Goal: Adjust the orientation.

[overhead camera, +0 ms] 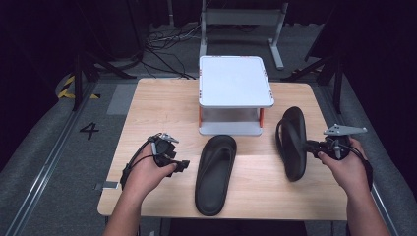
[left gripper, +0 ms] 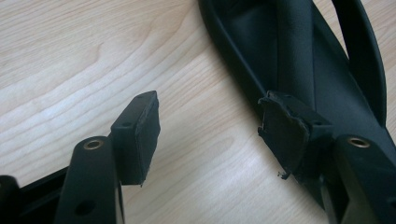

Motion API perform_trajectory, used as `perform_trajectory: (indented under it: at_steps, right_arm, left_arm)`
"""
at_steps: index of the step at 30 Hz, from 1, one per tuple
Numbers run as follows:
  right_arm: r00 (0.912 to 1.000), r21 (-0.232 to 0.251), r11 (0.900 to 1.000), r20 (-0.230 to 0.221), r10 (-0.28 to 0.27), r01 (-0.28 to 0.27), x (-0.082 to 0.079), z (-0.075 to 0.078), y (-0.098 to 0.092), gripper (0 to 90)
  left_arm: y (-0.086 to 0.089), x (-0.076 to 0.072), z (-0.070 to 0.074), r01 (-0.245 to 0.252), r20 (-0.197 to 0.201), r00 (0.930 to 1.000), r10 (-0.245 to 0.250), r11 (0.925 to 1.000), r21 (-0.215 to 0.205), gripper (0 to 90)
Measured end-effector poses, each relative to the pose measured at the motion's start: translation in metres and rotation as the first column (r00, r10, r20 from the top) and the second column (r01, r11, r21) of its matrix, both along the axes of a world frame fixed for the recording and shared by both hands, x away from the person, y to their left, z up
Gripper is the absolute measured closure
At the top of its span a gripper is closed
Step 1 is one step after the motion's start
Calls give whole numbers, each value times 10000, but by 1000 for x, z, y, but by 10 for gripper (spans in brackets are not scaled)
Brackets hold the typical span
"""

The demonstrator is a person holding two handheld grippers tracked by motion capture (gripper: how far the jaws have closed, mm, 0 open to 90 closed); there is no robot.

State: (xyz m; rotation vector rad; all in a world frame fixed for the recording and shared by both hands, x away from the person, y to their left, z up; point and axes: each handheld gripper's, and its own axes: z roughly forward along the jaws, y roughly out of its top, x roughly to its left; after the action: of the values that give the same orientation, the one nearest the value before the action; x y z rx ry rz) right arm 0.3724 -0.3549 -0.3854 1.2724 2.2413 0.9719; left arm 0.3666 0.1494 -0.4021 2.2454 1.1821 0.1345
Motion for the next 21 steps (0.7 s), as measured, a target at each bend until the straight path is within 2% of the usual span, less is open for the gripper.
perform_trajectory:
  at_steps: [3, 5, 7, 10, 12, 15, 17, 18, 21]
  right_arm:
    - [9995, -128, 9994, -68, -323, 322, -3, -4, -9, 733]
    - [9983, 30, 9992, -430, -398, 399, -4, -9, -16, 725]
    - [9980, 32, 9991, -482, -418, 421, -4, -11, -17, 724]
    - [9940, -47, 9981, -900, -621, 619, -2, -23, -23, 719]
    - [9922, -45, 9970, -973, -776, 775, -2, -27, -28, 704]
    - [9918, 138, 9950, -819, -979, 993, -1, -27, -33, 632]
    - [9913, 278, 9921, -521, -1205, 1221, 3, -27, -37, 538]
    - [9900, 242, 9904, -405, -1349, 1359, 7, -28, -40, 494]
    - [9862, 63, 9866, -290, -1628, 1630, 20, -33, -45, 462]
  left_arm:
    - [-5, 5, 1, 152, 6, 9999, -152, 9999, -27, 378]
    - [-8, 7, 0, 224, 8, 9997, -224, 9997, -3, 377]
    - [-9, 8, 0, 265, -53, 9996, -265, 9996, -28, 377]
    - [-12, 10, -1, 376, -26, 9993, -376, 9993, 32, 377]
    - [-13, 10, -1, 343, -29, 9994, -343, 9994, -38, 376]
    - [-11, 10, -1, 338, -41, 9994, -338, 9994, -35, 377]
    - [-9, 9, -2, 270, -49, 9996, -270, 9996, -23, 376]
    - [-8, 8, -3, 263, -95, 9996, -263, 9997, -28, 376]
    - [-3, 3, -5, 44, -143, 9999, -44, 10000, 19, 376]
